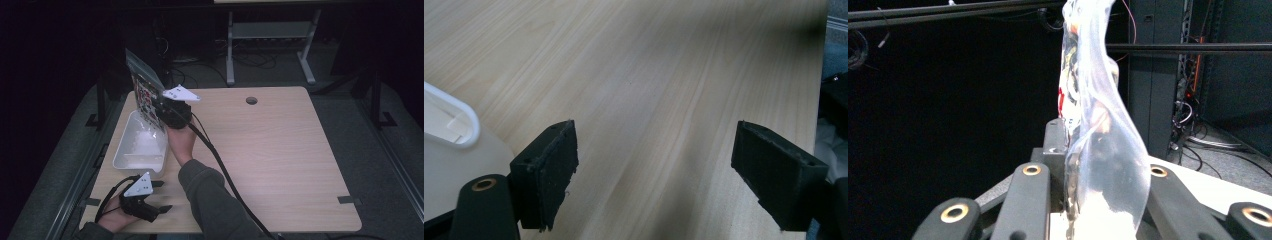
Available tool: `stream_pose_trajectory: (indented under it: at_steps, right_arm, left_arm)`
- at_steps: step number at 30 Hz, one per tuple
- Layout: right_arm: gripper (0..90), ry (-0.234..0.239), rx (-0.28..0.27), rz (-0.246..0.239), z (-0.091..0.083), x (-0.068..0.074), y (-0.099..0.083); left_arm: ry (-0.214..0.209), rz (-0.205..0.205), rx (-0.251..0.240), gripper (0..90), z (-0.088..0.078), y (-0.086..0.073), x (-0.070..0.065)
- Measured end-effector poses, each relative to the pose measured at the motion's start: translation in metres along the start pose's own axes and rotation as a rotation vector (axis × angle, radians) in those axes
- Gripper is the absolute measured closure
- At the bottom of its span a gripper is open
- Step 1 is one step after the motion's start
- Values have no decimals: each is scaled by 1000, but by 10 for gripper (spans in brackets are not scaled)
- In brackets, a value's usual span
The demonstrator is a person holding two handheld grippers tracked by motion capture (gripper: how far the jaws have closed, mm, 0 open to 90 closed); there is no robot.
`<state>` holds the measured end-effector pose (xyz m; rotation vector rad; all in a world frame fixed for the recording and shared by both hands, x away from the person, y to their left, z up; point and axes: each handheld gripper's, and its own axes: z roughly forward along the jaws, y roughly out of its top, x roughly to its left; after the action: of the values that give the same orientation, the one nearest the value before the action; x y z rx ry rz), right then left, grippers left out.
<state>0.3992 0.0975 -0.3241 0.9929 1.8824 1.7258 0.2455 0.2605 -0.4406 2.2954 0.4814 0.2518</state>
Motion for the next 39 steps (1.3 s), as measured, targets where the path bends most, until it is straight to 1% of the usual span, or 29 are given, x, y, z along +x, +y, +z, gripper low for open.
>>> stream_pose_trajectory:
  at_steps: [6, 7, 11, 13, 14, 18, 19, 20, 21, 27, 33, 39]
  right_arm:
    - [747, -15, 7, 12, 9, 1, -6]
    - [747, -18, 11, 8, 11, 2, -7]
    - [746, -29, 29, 22, 17, 3, -15]
    - [746, -34, 31, 20, 19, 3, -17]
    - [746, -36, 33, 28, 20, 4, -19]
    - [746, -36, 45, 31, 25, 4, -26]
    - [746, -39, 53, 35, 27, 3, -30]
    - [746, -39, 53, 35, 27, 3, -30]
    - [746, -38, 53, 50, 30, 3, -34]
    - [746, -41, 44, 45, 33, 5, -36]
    - [746, -55, 62, 36, 35, 11, -35]
    - [745, -58, 63, 52, 39, 13, -35]
  left_arm:
    - [-2, 1, 2, 181, 1, 0, 1]
    - [0, 1, 2, 181, 1, 0, 1]
    - [3, -3, 0, 181, 0, 0, 1]
    - [2, -2, 0, 181, 1, 0, 1]
    - [2, -1, 2, 181, 1, 0, 1]
    - [2, -2, -1, 182, 1, 0, 1]
    - [2, -1, 0, 183, 1, 0, 1]
    - [3, 0, -1, 183, 1, 0, 1]
    - [4, 1, 0, 183, 0, 0, 2]
    - [6, -1, 0, 184, 0, 0, 2]
    - [6, 0, -1, 184, 0, 0, 2]
    - [7, 2, -1, 184, 0, 0, 2]
